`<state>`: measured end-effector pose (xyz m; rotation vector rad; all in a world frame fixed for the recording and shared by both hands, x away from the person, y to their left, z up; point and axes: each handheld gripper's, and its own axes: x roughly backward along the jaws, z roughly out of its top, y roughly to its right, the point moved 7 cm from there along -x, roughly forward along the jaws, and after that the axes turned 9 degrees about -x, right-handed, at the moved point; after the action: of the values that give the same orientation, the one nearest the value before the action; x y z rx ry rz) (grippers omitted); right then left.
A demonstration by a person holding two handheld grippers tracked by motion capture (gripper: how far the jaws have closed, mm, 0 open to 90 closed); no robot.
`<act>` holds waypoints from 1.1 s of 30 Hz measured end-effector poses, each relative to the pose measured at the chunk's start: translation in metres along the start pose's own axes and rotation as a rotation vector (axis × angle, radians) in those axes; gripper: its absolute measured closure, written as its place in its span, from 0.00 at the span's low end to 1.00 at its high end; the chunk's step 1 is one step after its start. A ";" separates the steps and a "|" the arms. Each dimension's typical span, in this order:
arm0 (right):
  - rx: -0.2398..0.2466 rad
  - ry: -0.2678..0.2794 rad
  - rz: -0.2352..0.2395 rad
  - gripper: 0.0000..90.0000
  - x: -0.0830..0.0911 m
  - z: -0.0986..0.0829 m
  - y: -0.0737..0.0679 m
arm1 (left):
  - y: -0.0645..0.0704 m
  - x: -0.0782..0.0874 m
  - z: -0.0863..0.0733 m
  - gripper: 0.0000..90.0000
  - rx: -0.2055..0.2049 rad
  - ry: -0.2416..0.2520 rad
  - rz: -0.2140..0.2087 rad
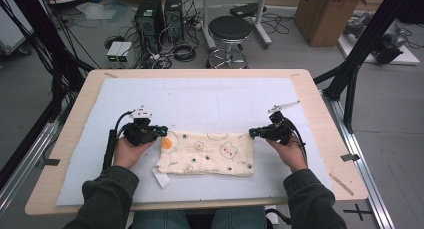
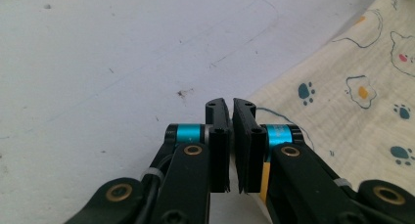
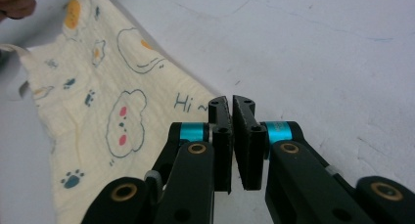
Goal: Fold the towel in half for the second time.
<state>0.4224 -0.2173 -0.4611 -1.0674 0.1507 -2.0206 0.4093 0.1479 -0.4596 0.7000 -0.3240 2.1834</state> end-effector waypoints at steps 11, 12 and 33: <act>0.002 0.019 0.039 0.96 0.004 -0.004 -0.008 | 0.012 0.011 0.000 0.94 -0.062 0.016 -0.004; 0.003 0.022 0.040 0.96 0.005 -0.004 -0.007 | 0.013 0.012 0.000 0.94 -0.073 0.016 -0.006; 0.034 0.054 0.109 0.96 0.019 -0.016 -0.024 | 0.033 0.029 -0.006 0.93 -0.152 0.034 -0.033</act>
<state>0.3906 -0.2195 -0.4488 -0.9627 0.1978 -1.9481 0.3663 0.1472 -0.4480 0.5789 -0.4523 2.1113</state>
